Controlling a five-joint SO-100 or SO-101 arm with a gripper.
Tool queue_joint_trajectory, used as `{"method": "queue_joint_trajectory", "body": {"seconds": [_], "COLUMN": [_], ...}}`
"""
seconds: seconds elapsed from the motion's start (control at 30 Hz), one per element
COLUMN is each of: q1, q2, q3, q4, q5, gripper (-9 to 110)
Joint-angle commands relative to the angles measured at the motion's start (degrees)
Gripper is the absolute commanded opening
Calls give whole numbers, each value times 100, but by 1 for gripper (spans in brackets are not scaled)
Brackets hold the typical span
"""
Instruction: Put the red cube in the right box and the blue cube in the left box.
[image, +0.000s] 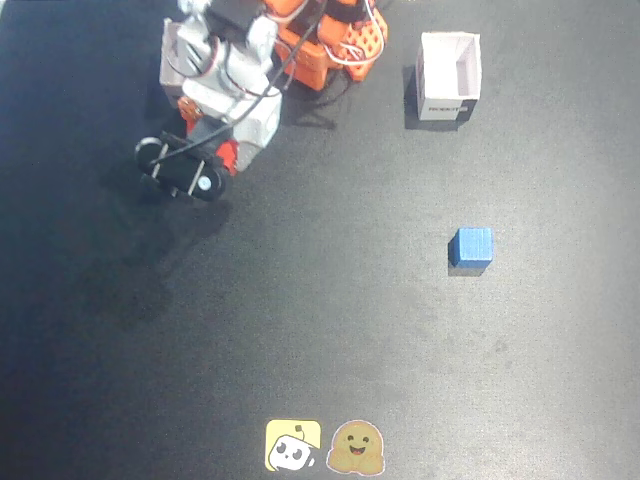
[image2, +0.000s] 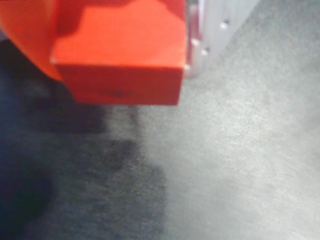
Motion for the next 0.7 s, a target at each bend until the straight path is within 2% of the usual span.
{"method": "queue_joint_trajectory", "body": {"seconds": [0.0,0.67], "q1": [255,2408], "q2": [202,229], "q3": [-308,-299], "q4": [79,387], "q5": [-35,-141], "gripper": [11,12]}}
